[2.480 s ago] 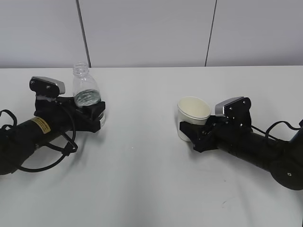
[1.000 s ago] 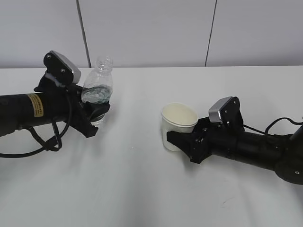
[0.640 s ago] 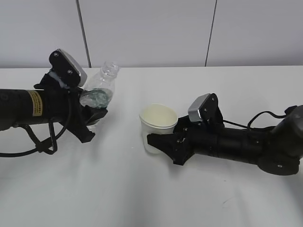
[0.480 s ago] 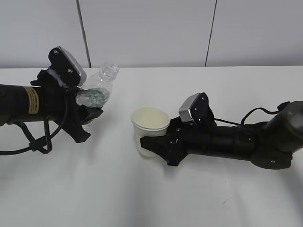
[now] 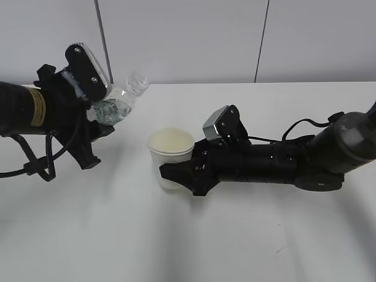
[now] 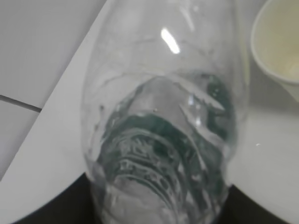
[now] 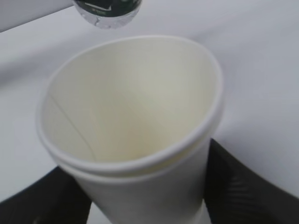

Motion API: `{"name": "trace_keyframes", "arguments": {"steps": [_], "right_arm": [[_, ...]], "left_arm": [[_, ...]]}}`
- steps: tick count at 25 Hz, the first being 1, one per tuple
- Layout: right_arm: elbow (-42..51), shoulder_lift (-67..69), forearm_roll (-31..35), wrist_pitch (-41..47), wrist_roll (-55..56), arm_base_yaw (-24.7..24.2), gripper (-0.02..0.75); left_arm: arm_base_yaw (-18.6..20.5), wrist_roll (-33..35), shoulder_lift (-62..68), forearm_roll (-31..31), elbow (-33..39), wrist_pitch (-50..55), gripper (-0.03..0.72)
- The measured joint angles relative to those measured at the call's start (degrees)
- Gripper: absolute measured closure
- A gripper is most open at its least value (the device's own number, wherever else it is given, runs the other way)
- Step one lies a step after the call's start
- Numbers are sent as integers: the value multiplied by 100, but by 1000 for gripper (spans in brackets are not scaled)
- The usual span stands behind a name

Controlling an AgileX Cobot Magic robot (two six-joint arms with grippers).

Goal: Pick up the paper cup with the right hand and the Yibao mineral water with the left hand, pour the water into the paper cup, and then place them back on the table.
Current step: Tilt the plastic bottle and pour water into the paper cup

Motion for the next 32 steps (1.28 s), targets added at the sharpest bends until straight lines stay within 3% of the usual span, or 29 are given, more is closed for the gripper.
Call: {"name": "trace_keyframes", "arguments": {"steps": [16,32], "right_arm": [[-253,0,-370,159,399,40,227],[-294,0,-514,172,457,40,227]], "left_arm": [[-779,0,-35,1038,-476,1759,359],[-816,0,-35,2057,-494,2134,359]]}}
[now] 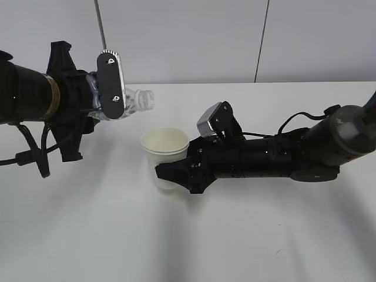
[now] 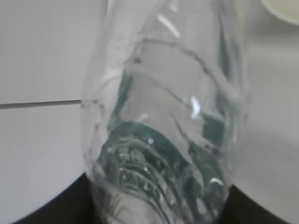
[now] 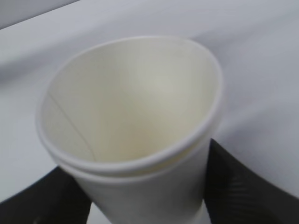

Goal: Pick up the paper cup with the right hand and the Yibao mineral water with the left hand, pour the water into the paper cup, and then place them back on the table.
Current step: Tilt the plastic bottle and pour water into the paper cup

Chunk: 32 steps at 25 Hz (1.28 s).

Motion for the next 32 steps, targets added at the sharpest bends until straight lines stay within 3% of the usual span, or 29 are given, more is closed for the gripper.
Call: {"name": "trace_keyframes", "arguments": {"steps": [32], "right_arm": [[0,0,-14,0,0,0,227]], "left_arm": [[0,0,0,1047,0,369,359]]}}
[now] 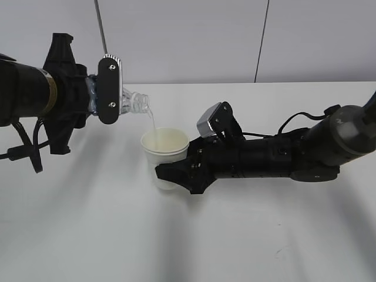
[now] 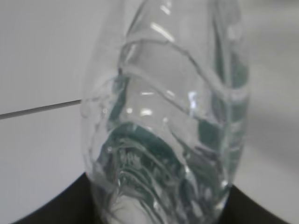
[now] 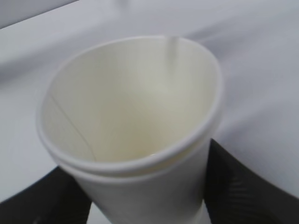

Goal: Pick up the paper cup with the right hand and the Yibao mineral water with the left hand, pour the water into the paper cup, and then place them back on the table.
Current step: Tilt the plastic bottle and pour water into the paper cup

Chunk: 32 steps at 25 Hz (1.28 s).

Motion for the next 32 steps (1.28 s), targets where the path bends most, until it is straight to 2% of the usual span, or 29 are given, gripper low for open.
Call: {"name": "trace_keyframes", "arguments": {"steps": [32], "right_arm": [[0,0,-12,3,0,0,227]], "left_arm": [[0,5,0,505,0,99,359]]}}
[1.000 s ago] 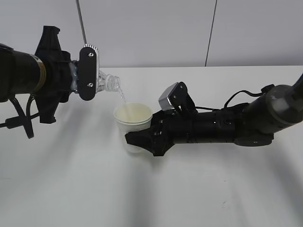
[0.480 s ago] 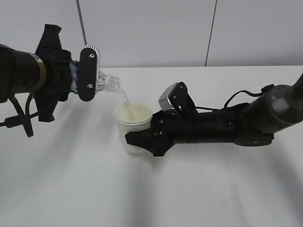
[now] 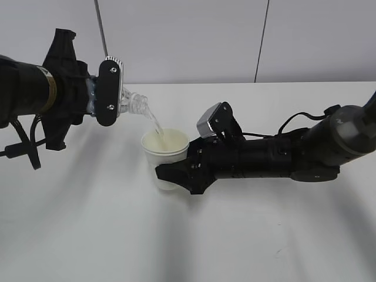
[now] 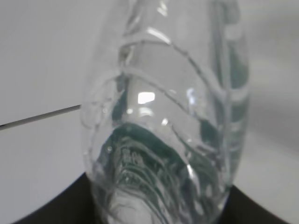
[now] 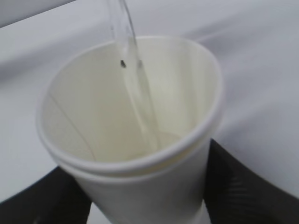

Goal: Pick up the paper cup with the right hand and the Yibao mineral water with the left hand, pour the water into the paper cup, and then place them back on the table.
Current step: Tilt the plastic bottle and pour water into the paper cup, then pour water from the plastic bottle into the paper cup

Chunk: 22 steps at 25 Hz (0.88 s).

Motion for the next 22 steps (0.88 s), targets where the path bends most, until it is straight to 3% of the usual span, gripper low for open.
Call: {"name": "trace_keyframes", "arguments": {"steps": [22], "right_arm": [[0,0,-10,22,0,0,228]], "left_arm": [[0,0,0,232,0,44,360]]}}
